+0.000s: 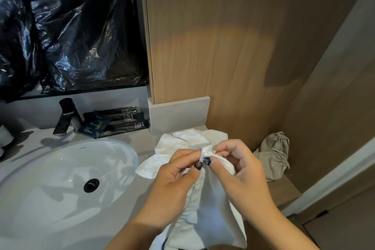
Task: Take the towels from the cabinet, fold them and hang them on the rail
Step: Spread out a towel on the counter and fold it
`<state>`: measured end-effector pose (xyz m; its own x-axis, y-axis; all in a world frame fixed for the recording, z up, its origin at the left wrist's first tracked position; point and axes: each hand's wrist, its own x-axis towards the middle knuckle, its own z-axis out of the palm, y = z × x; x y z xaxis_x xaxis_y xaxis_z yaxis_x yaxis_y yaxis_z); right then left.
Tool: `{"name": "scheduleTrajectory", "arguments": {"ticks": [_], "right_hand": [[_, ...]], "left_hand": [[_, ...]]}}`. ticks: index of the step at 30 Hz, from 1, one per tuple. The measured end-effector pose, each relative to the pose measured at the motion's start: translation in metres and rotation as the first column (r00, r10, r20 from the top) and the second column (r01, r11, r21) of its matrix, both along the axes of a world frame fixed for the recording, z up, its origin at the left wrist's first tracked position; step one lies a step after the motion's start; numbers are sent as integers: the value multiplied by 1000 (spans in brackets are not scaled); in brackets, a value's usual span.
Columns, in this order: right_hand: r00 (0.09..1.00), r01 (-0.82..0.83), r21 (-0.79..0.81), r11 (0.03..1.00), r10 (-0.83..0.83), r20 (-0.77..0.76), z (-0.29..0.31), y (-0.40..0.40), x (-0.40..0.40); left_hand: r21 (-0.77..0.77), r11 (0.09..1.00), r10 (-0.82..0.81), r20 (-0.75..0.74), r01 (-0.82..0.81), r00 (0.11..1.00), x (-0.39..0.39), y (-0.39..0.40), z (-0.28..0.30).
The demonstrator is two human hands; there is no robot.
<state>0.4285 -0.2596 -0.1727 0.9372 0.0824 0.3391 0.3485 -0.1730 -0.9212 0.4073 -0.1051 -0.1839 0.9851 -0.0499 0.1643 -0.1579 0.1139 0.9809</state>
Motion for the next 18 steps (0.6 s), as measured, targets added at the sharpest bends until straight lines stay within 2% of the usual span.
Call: {"name": "scheduleTrajectory", "arguments": {"ticks": [3, 5, 7, 10, 11, 13, 16, 18], "right_hand": [[1000, 11, -46, 999, -10, 10, 1, -3, 1], [997, 27, -190, 982, -12, 81, 6, -8, 3], [990, 31, -326, 945, 16, 141, 11, -15, 5], [987, 29, -385, 922, 34, 154, 20, -26, 8], [983, 55, -411, 910, 23, 183, 23, -29, 9], [969, 110, -435, 894, 0, 246, 31, -37, 12], [955, 120, -372, 921, -5, 297, 50, -51, 18], [949, 117, -343, 932, -4, 314, 66, -60, 22]], "left_hand": [[28, 999, -27, 43, 26, 999, -1, -5, 3], [26, 999, 46, 52, -47, 998, 2, -8, 1], [-40, 991, 127, 21, -126, 992, 5, -14, 0], [-55, 980, 194, 17, -193, 981, 6, -27, 2], [-17, 979, 205, 52, -204, 977, 6, -32, 2], [155, 956, 225, 164, -251, 960, 6, -39, 0], [412, 858, 196, 287, -305, 938, 8, -45, -7], [460, 828, 204, 287, -322, 936, 7, -50, -12]]}}
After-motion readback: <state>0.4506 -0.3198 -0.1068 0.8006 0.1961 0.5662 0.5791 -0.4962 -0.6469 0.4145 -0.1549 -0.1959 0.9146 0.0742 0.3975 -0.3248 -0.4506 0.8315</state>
